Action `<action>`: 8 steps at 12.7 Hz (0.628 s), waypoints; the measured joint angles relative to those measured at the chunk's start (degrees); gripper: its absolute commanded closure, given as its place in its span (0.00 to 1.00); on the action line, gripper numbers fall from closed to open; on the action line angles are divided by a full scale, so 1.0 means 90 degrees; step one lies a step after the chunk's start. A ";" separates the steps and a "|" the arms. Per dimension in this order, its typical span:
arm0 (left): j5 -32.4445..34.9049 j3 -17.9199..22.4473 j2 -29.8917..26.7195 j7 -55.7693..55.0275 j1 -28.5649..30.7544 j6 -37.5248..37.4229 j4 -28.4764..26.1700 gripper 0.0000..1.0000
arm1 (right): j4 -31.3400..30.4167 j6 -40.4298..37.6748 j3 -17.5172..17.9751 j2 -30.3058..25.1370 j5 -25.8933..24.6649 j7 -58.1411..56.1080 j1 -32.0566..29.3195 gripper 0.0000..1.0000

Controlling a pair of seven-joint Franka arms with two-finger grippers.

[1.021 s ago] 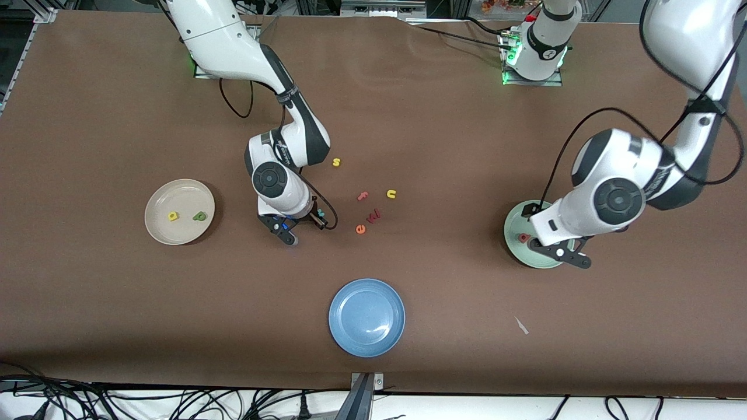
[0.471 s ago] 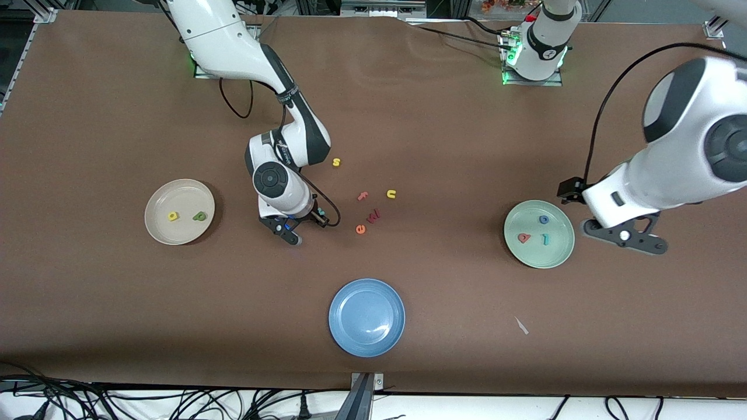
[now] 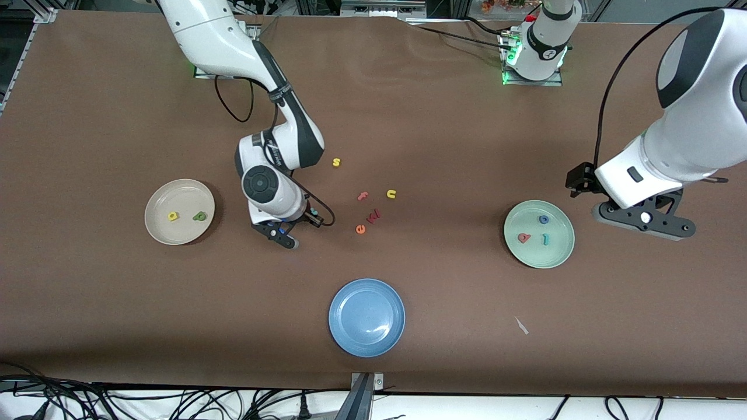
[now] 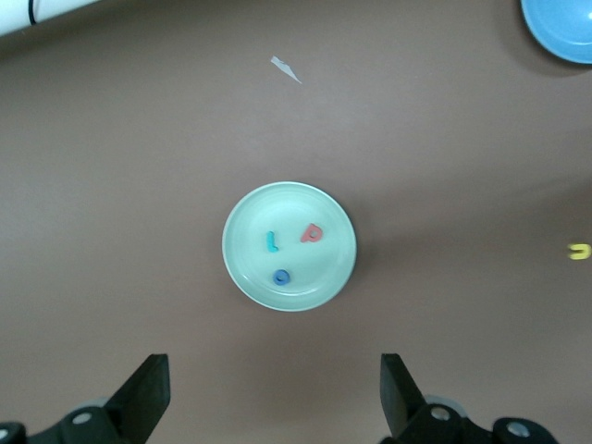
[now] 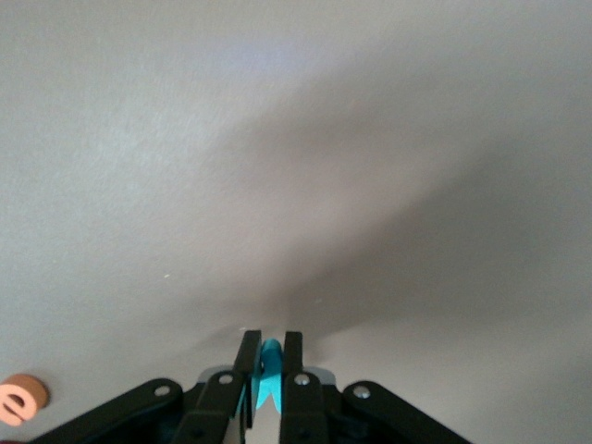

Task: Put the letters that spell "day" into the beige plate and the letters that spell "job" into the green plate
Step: 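Carry the y to the beige plate while the left gripper returns to rest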

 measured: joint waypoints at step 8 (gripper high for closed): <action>-0.1239 0.2330 -0.1825 -0.0017 -0.1095 0.0621 -0.2048 0.00 | -0.1770 0.0146 -0.1268 -0.1279 -0.0065 -0.3523 -0.0075 1.00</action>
